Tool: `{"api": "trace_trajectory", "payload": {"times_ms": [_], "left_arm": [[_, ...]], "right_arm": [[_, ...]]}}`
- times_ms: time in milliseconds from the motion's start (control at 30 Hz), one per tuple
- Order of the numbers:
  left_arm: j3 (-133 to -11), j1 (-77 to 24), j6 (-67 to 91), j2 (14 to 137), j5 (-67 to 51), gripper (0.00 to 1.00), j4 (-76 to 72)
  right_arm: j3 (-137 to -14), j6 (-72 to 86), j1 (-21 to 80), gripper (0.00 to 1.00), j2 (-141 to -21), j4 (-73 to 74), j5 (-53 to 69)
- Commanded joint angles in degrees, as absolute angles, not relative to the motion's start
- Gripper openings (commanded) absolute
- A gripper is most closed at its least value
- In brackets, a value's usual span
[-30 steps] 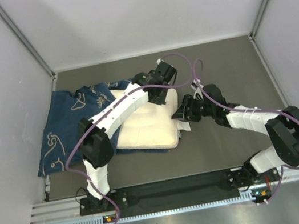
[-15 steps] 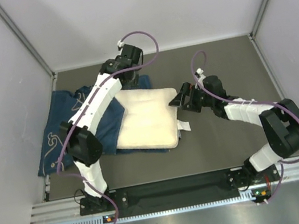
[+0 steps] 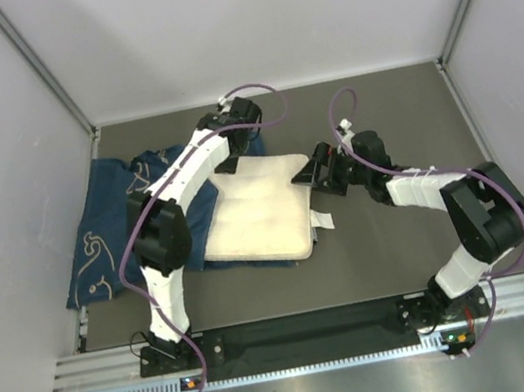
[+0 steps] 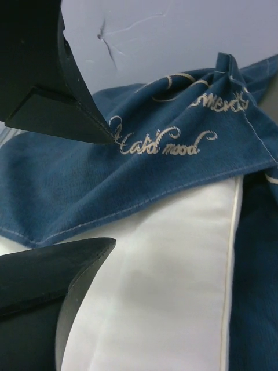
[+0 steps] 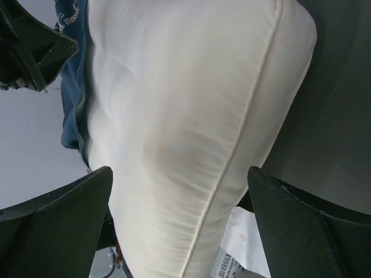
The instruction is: Put the pillow into the pillowcase
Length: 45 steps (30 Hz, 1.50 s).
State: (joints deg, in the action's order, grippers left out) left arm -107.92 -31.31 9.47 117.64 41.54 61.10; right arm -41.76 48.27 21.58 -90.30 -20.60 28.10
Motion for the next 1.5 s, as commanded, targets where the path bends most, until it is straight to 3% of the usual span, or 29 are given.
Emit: {"api": "trace_trajectory", "payload": {"times_ms": [0, 267, 400, 633, 767, 867, 1067, 1233, 1300, 1333, 1400, 1433, 1467], "left_arm": [[-105.56, -29.97, 9.23, 117.77, 45.88, 0.7, 62.93], [-100.64, -29.62, 9.15, 115.58, 41.3, 0.69, 59.42], [-101.16, -27.08, 10.11, 117.51, 45.17, 0.59, 61.35], [-102.04, -20.74, 12.92, 120.32, 48.78, 0.38, 63.11], [-103.09, -20.66, 12.83, 120.23, 50.53, 0.12, 62.84], [-103.54, -20.3, 12.83, 120.06, 50.54, 0.0, 62.93], [-104.85, -20.65, 12.3, 118.39, 48.09, 0.0, 62.49], [-106.34, -23.72, 10.02, 117.33, 47.37, 0.0, 61.26], [-107.4, -24.87, 9.67, 117.16, 47.37, 0.0, 61.35], [-108.45, -26.0, 9.49, 117.16, 47.55, 0.0, 61.35], [-109.86, -26.8, 9.4, 117.51, 47.55, 0.0, 62.14], [-111.6, -27.42, 9.49, 117.51, 47.2, 0.0, 62.57], [-112.32, -27.68, 9.49, 117.51, 46.94, 0.0, 63.01]], "right_arm": [[-41.84, 49.22, 20.66, 1.0, -90.44, -26.36, 29.62], [-41.57, 49.83, 20.04, 1.0, -90.97, -27.42, 30.76], [-40.87, 50.19, 19.77, 1.0, -91.14, -29.09, 31.55], [-42.09, 49.22, 19.78, 1.0, -93.42, -26.57, 31.82], [-43.68, 46.32, 19.86, 1.0, -95.71, -23.38, 30.67], [-44.03, 45.79, 20.21, 1.0, -98.08, -23.11, 30.06], [-42.1, 50.61, 23.02, 1.0, -103.26, -34.78, 33.48], [-42.1, 60.71, 25.75, 1.0, -111.68, -62.18, 40.32], [-42.8, 68.18, 26.37, 0.91, -114.77, -71.58, 41.65], [-44.19, 72.73, 26.63, 0.74, -117.66, -78.59, 42.62], [-46.4, 75.49, 27.33, 0.51, -119.96, -81.47, 43.59], [-48.15, 75.93, 27.59, 0.28, -120.93, -80.78, 44.29], [-48.69, 75.33, 28.03, 0.19, -120.76, -79.81, 44.38]]}}
